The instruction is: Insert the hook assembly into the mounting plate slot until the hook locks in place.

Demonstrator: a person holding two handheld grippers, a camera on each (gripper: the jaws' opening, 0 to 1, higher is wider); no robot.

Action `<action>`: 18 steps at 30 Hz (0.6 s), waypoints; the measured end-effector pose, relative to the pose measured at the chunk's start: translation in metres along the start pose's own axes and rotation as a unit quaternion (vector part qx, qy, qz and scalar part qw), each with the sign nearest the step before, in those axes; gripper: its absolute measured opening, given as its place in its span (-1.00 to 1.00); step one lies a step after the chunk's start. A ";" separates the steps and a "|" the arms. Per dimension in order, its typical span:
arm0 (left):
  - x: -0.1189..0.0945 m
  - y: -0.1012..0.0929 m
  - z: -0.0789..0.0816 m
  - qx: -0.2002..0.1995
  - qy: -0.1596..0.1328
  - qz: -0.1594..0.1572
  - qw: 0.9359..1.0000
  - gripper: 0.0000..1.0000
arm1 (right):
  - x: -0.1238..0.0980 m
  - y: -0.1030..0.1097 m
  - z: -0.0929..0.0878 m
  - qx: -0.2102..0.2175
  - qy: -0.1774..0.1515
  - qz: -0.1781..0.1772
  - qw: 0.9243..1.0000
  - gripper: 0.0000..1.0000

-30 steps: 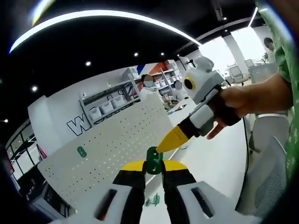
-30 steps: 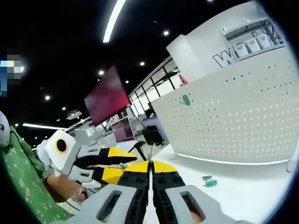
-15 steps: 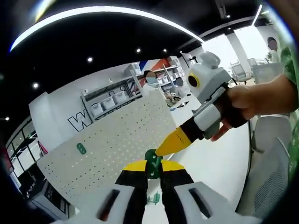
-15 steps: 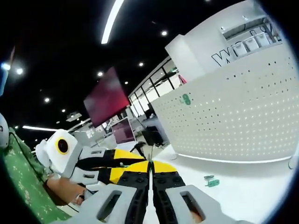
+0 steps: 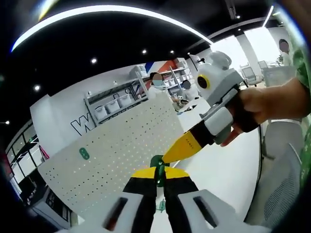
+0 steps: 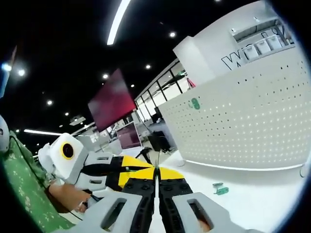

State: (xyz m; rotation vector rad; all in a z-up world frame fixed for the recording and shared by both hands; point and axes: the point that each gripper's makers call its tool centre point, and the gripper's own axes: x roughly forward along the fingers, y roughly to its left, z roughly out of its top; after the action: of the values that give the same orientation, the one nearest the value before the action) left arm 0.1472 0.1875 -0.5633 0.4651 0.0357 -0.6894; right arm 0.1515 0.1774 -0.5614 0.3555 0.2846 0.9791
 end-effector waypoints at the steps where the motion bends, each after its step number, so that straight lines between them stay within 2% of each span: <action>1: 0.000 0.000 0.000 -0.002 -0.001 0.000 1.000 -0.92 | 0.000 0.000 0.000 0.000 0.000 0.000 1.000 -1.00; 18: -0.001 0.000 -0.005 -0.005 0.001 -0.003 1.000 -0.93 | 0.003 0.004 -0.001 -0.062 0.010 -0.015 0.998 -1.00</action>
State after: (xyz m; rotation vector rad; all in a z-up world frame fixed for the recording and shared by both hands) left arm 0.1472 0.1899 -0.5680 0.4563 0.0427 -0.6950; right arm 0.1489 0.1821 -0.5610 0.2282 0.2461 0.9654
